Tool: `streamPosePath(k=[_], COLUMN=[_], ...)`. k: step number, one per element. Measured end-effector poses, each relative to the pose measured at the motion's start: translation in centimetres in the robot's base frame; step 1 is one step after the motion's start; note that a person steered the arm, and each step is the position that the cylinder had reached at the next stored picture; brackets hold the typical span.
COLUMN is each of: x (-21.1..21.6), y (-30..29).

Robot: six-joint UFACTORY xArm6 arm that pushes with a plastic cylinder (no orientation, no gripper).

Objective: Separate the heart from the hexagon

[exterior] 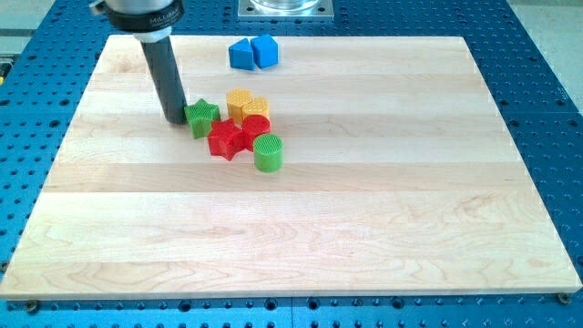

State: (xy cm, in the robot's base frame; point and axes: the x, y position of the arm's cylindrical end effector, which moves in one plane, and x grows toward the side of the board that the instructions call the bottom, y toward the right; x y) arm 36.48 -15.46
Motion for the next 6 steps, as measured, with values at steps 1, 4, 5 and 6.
streamPosePath(k=[1,4,5,6], x=[0.5,3.8,3.0,2.2], y=[1.5,6.9,10.7,12.2])
